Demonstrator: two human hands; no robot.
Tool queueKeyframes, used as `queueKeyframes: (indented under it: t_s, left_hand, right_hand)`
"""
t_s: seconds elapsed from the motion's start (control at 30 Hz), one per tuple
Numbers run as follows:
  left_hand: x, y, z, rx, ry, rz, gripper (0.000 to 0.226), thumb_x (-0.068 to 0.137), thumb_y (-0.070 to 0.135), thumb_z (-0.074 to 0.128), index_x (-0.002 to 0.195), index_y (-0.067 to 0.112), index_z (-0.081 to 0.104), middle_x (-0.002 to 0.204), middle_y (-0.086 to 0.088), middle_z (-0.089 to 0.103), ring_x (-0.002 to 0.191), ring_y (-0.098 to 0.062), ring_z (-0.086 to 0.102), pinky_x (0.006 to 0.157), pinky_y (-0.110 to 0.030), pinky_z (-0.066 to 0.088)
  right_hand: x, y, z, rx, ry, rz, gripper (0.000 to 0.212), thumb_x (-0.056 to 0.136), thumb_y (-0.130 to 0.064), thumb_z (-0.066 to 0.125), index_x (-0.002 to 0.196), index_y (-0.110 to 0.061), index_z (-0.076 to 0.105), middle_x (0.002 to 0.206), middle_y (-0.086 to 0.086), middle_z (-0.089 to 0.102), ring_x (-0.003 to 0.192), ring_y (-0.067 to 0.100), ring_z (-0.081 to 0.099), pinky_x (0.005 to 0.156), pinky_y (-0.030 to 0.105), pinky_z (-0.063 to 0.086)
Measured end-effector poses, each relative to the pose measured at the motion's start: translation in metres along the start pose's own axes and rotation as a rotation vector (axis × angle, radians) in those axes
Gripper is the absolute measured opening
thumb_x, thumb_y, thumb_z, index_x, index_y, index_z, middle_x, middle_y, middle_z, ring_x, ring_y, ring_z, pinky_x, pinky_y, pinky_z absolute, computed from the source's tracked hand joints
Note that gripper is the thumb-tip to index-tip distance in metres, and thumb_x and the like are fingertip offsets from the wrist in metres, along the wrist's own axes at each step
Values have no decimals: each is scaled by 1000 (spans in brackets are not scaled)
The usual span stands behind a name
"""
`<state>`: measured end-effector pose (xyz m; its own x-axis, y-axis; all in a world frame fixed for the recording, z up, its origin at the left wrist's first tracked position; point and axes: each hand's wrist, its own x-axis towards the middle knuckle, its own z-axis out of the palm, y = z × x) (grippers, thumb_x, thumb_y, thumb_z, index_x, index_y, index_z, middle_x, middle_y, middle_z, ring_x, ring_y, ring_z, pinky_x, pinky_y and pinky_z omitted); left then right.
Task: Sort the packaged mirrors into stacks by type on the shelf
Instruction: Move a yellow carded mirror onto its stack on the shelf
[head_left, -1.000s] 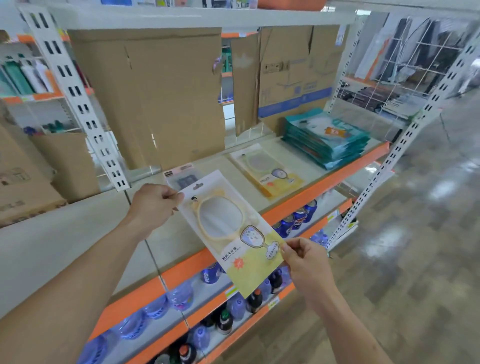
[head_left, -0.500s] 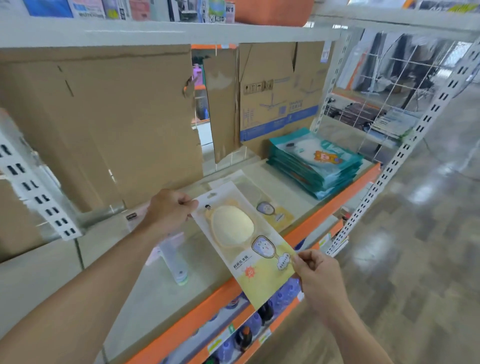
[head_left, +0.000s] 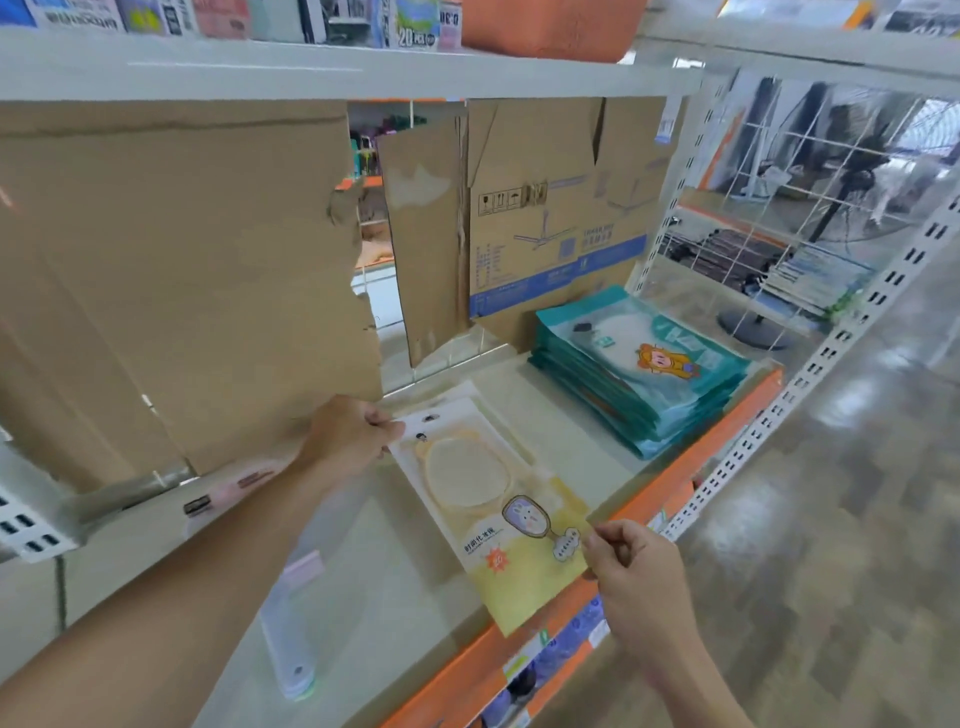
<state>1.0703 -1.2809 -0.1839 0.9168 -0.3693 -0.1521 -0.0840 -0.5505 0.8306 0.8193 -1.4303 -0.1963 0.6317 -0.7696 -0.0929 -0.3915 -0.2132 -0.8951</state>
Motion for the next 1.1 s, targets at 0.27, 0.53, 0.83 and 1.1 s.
queueKeyframes:
  t_s: [0.27, 0.53, 0.83, 1.1]
  left_hand:
    - [33, 1, 23, 83, 48, -32, 16, 85, 24, 66, 69, 20, 65, 59, 3, 60, 66, -16, 55, 62, -25, 39]
    - [43, 2, 38, 61, 153, -73, 18, 89, 21, 64, 99, 9, 73, 78, -4, 64, 78, -16, 57, 74, -24, 42]
    - [48, -2, 39, 52, 201, -133, 20, 86, 23, 67, 103, 12, 73, 85, -1, 65, 82, -13, 56, 77, -22, 41]
    - [47, 0, 42, 67, 263, -179, 16, 89, 27, 62, 93, 15, 72, 86, -7, 67, 92, -25, 63, 79, -28, 47]
  right_hand:
    - [37, 0, -1, -154, -40, -76, 17, 91, -25, 60, 75, -30, 62, 64, -4, 64, 58, 8, 53, 56, 22, 43]
    - [57, 1, 2, -316, -111, -88, 25, 93, -35, 53, 114, -25, 64, 74, -14, 62, 74, 5, 58, 69, 25, 47]
    - [66, 4, 1, -284, -163, -72, 27, 93, -33, 54, 116, -25, 65, 52, -6, 53, 53, 4, 51, 53, 14, 37]
    - [72, 6, -4, -416, -236, -118, 26, 93, -39, 49, 93, -19, 65, 54, -2, 56, 54, 12, 52, 57, 28, 44]
